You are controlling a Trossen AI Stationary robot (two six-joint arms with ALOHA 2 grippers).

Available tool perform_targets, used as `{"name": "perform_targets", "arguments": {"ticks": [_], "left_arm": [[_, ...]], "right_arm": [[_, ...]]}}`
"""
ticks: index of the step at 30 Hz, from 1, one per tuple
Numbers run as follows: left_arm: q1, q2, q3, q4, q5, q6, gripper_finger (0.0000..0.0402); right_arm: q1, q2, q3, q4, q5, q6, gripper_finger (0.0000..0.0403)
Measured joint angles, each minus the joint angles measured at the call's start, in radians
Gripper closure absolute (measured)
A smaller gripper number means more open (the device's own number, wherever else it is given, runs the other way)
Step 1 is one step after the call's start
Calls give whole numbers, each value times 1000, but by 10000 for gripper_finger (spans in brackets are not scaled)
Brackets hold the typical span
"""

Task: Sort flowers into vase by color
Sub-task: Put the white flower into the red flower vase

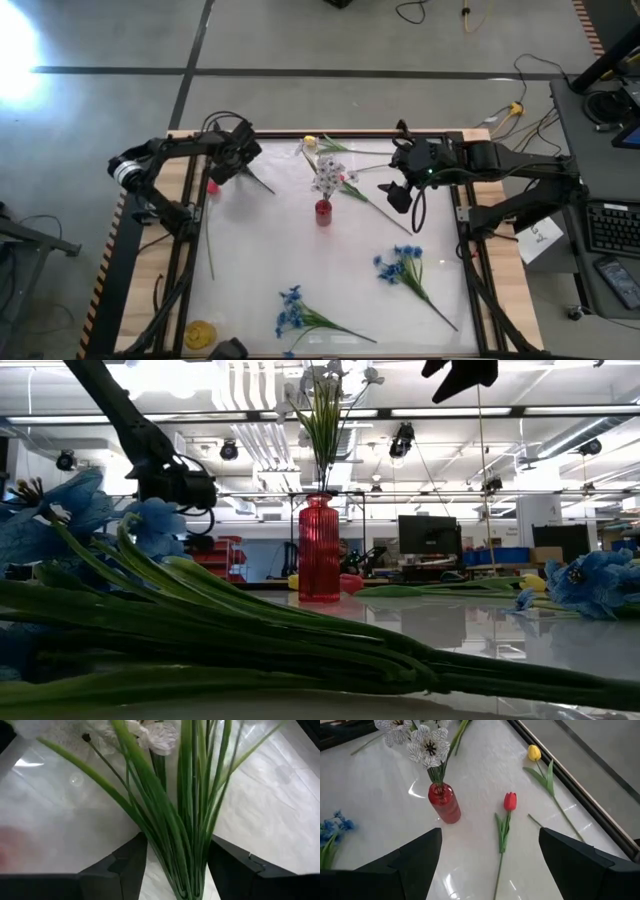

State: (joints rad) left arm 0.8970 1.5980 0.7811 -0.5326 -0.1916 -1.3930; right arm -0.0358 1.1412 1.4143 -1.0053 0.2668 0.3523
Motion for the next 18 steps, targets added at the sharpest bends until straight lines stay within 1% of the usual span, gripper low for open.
{"name": "perform_targets", "arguments": {"ticks": [4, 6, 8, 10, 12, 14, 15, 18], "left_arm": [[0, 19, 17, -5, -2, 18, 236], [0, 26, 31, 52, -14, 79, 256], [3, 33, 38, 83, -6, 220, 283], [10, 40, 58, 55, 23, 250, 313], [11, 39, 60, 43, 27, 258, 347], [7, 28, 60, 45, 34, 299, 381], [1, 17, 60, 51, 40, 329, 390], [-25, -33, 60, 74, 56, 426, 392]], "right_arm": [[-1, 0, -2, 1, 11, 1, 78], [-1, 0, -2, 2, 16, 0, 78], [-1, 0, -2, 5, 20, -5, 78], [-1, 0, -2, 14, 20, -12, 78], [-1, 0, -2, 20, 20, -12, 78], [0, -1, -2, 20, 20, -13, 78], [2, -1, -2, 20, 21, -12, 78], [12, -3, -1, 21, 21, -13, 78]]}}
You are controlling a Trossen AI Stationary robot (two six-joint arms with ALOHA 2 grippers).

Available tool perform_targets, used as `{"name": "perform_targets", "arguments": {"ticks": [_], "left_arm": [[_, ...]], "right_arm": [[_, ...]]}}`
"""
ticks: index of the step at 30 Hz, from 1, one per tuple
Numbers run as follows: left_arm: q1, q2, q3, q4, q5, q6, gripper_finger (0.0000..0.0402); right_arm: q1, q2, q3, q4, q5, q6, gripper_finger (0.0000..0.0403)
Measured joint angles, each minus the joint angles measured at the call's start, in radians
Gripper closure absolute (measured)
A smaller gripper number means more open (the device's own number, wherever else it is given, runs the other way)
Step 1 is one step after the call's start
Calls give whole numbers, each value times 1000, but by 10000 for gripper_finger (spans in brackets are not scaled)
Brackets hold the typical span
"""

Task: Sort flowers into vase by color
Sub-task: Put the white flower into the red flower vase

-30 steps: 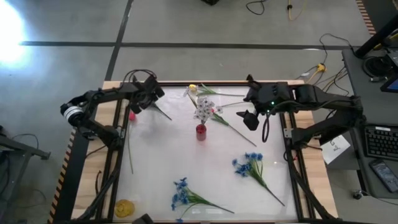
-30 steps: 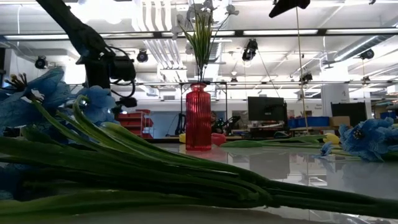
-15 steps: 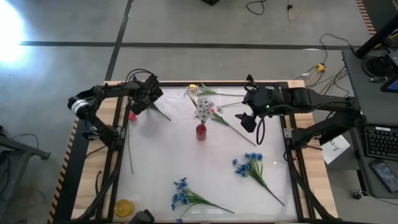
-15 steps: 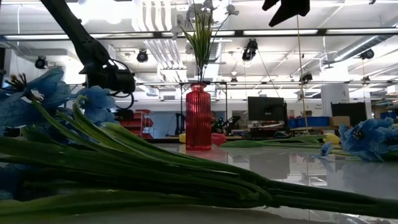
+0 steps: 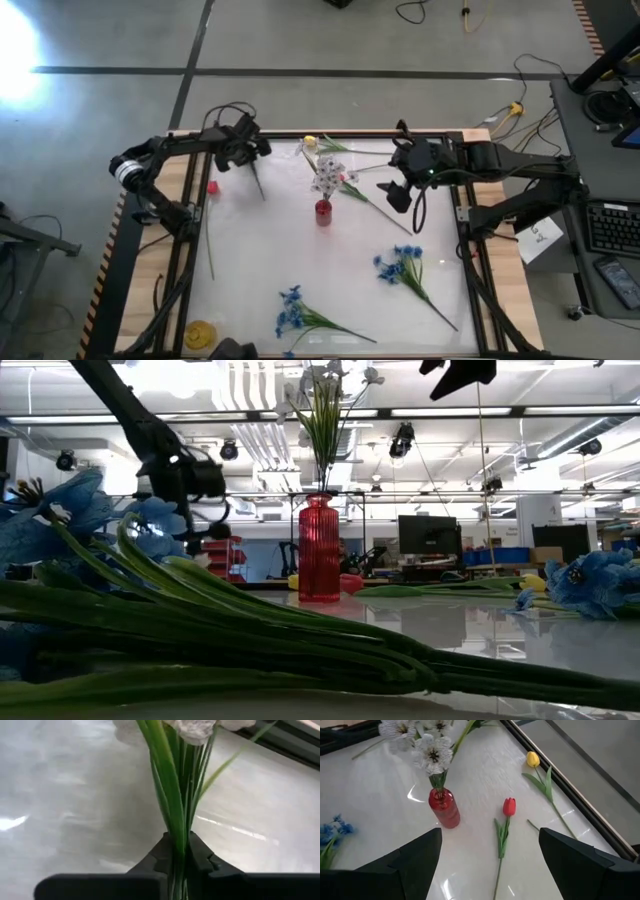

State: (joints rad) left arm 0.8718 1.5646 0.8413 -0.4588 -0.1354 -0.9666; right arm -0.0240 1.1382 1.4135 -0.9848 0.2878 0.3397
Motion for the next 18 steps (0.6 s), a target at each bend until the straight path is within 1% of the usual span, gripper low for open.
{"name": "perform_targets", "arguments": {"ticks": [2, 5, 9, 13, 16, 18], "left_arm": [[-29, -43, 0, 25, 28, 67, 395], [-111, -137, -2, 65, 26, 153, 400], [-262, -301, -29, 174, -47, 244, 401], [-430, -472, -119, 422, -76, 368, 401], [-547, -576, -215, 635, -107, 456, 401], [-611, -633, -285, 776, -109, 519, 401]], "right_arm": [[0, -1, 1, 2, 0, -2, 78], [0, -1, 1, 4, 1, 0, 78], [3, -1, 1, 43, 1, -2, 78], [20, -1, 1, 104, 1, -39, 78], [30, -1, 1, 163, 1, -78, 78], [33, -1, 1, 182, 1, -95, 78]]}}
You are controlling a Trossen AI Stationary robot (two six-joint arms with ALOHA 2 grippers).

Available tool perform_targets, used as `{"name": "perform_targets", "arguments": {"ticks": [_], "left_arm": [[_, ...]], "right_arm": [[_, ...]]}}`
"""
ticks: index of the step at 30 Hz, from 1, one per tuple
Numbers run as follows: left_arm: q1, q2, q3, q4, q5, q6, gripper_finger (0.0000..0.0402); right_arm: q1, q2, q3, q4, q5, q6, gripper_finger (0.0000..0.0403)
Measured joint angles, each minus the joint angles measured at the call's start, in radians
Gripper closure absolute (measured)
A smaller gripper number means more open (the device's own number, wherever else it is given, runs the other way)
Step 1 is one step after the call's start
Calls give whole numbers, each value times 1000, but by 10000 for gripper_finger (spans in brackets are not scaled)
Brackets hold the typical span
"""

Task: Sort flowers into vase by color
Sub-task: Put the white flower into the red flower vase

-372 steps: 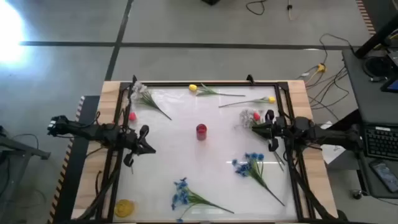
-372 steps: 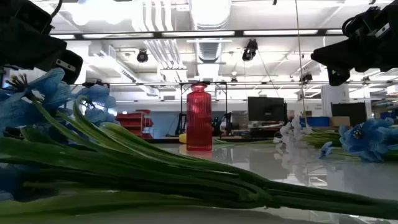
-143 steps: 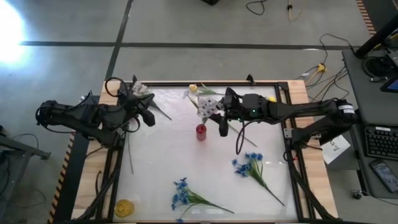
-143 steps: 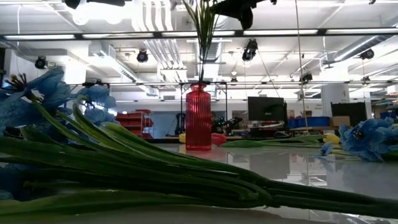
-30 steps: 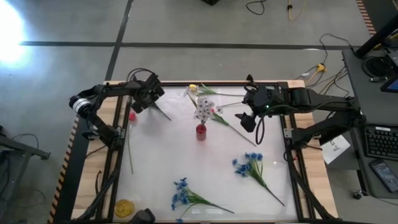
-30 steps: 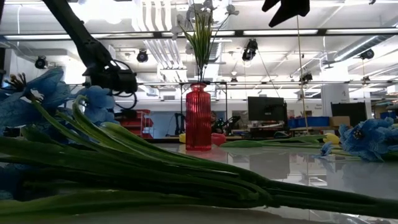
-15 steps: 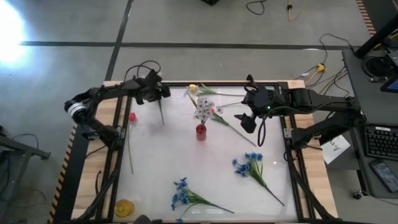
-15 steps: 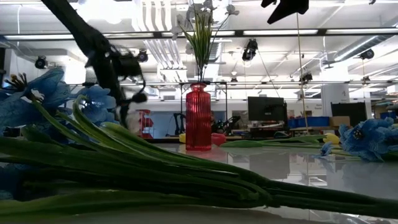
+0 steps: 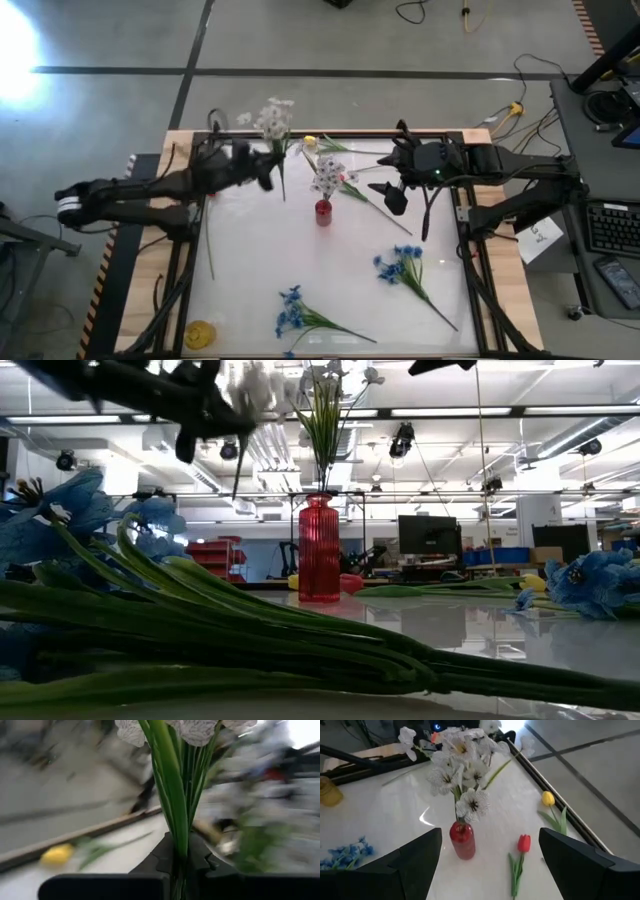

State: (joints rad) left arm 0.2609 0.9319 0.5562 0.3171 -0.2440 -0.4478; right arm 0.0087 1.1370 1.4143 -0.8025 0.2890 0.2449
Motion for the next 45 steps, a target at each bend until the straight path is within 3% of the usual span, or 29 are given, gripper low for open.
{"name": "perform_targets", "arguments": {"ticks": [6, 12, 17, 23, 33, 39, 45], "left_arm": [[-160, -106, -176, 333, -5, 233, 401], [-267, -96, -158, 300, -8, 333, 402], [-344, -58, -155, 458, 20, 445, 402], [-354, 78, -170, 679, 3, 596, 401], [-328, 408, -76, 988, 34, 629, 401], [-298, 530, 10, 988, 46, 628, 401], [-275, 580, 2, 989, 22, 612, 401]], "right_arm": [[0, 0, 13, 1, 0, -62, 78], [0, 0, 14, 2, 0, -136, 78], [0, -1, 21, 93, 1, -192, 78], [0, -3, 51, 195, 0, -345, 78], [0, -4, 103, 187, 11, -325, 78], [0, -3, 103, 162, 3, -283, 78], [0, -4, 103, 144, -30, -236, 78]]}}
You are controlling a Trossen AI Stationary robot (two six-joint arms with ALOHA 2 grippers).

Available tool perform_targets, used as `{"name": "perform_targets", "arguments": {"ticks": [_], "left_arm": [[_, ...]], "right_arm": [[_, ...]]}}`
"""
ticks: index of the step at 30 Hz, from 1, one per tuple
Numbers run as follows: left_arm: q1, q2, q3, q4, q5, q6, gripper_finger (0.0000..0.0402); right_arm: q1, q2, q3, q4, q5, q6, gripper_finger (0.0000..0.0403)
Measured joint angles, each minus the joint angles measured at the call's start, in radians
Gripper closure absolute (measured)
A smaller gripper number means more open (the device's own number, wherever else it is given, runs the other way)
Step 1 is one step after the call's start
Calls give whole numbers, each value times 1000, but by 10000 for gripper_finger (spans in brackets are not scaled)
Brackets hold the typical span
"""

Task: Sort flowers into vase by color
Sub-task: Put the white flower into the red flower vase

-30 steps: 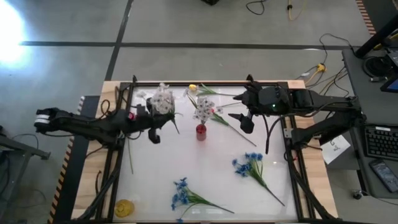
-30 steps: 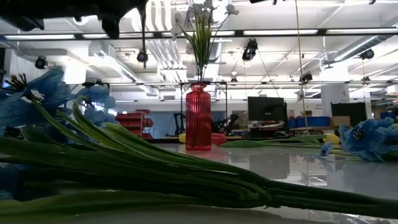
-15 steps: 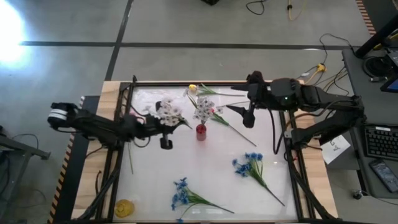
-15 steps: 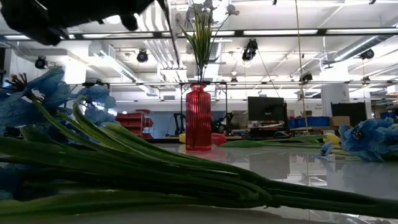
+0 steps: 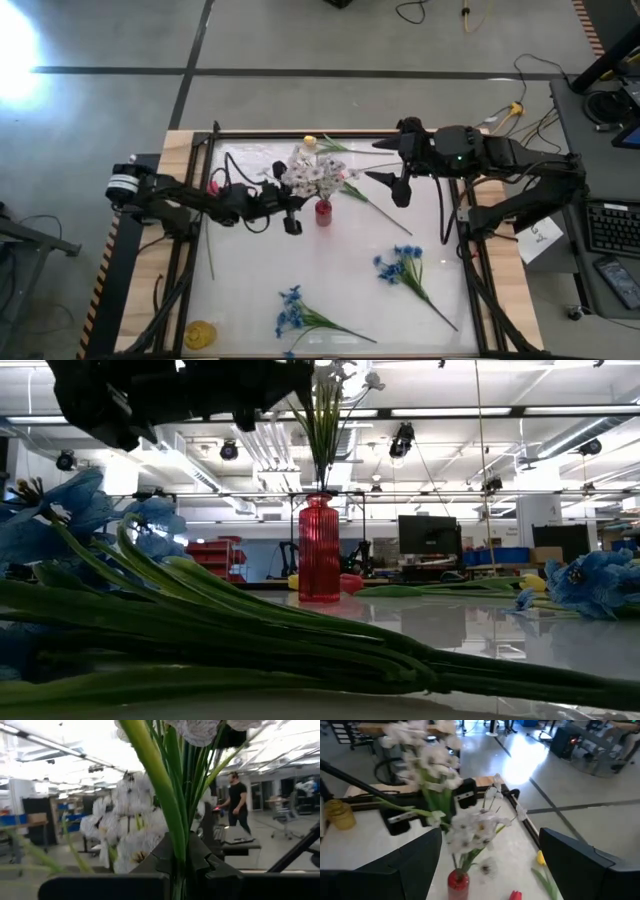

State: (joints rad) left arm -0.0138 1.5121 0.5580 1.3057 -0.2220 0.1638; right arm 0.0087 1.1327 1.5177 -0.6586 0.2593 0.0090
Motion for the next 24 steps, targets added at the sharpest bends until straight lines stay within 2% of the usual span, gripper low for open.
{"name": "perform_targets", "arguments": {"ticks": [6, 11, 17, 21, 24], "left_arm": [[6, -11, -22, -12, -14, -4, 401], [9, -10, -12, -150, -33, -42, 401], [9, -10, 23, -218, -32, -44, 401], [9, -10, 43, -310, -69, -44, 401], [9, -11, 59, -401, -85, -46, 387]], "right_arm": [[0, -1, 0, -21, -5, 6, 78], [0, -1, 0, -25, -5, 8, 78], [0, -1, 0, -25, -5, 19, 78], [0, -1, 0, -25, -5, 23, 78], [0, -1, 0, -26, -5, 70, 78]]}}
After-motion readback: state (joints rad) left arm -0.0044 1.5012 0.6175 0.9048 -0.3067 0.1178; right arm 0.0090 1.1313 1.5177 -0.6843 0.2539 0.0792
